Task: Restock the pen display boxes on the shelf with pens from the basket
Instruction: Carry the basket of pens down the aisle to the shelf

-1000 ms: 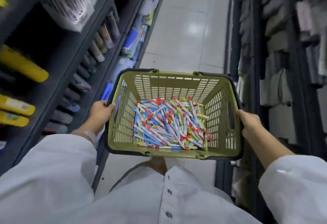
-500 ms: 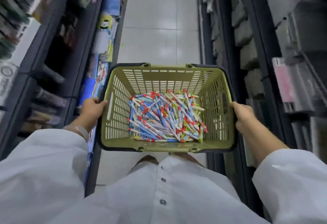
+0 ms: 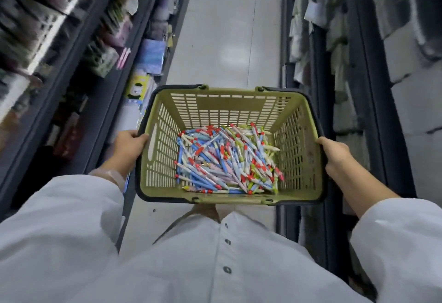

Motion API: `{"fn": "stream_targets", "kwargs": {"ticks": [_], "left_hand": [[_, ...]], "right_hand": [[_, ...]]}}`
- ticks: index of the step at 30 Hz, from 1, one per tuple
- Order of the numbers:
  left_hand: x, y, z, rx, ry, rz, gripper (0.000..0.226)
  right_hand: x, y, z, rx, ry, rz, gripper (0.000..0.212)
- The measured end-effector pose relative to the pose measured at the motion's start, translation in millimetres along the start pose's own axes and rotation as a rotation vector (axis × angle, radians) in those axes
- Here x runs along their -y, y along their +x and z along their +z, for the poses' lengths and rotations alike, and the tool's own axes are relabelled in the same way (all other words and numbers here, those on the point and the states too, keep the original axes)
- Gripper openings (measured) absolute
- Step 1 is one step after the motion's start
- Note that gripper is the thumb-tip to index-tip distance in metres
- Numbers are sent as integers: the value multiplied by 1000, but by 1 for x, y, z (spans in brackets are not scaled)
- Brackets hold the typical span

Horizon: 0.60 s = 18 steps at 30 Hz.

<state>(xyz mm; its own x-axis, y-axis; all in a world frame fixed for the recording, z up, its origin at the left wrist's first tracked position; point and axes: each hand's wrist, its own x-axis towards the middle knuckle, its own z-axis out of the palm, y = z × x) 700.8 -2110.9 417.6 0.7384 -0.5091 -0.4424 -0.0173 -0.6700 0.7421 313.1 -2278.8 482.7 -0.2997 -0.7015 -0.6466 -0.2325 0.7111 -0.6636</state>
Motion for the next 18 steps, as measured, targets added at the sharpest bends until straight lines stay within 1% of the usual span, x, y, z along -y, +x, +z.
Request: {"fn": "stream_targets", "kwargs": {"ticks": [2, 6, 10, 12, 14, 16, 17, 18], "left_hand": [[-48, 53, 12, 31, 28, -8, 22], [-143, 146, 36, 21, 54, 50, 31], [-233, 245, 70, 14, 85, 96, 33], [-276, 301, 88, 0, 110, 119, 27], [-318, 358, 107, -17, 157, 145, 17], [-361, 413, 125, -30, 179, 153, 16], [-384, 438, 133, -38, 187, 154, 17], [-406, 461, 139, -45, 208, 155, 18]], "right_hand": [[51, 32, 28, -17, -18, 3, 28], [149, 90, 73, -14, -90, -64, 31], [240, 166, 123, -30, -135, -120, 27], [286, 213, 154, -39, -148, -150, 22], [333, 263, 186, -43, -167, -156, 33], [383, 308, 216, -58, -207, -165, 39], [410, 327, 230, -58, -228, -174, 38], [436, 343, 243, -47, -251, -180, 34]]}}
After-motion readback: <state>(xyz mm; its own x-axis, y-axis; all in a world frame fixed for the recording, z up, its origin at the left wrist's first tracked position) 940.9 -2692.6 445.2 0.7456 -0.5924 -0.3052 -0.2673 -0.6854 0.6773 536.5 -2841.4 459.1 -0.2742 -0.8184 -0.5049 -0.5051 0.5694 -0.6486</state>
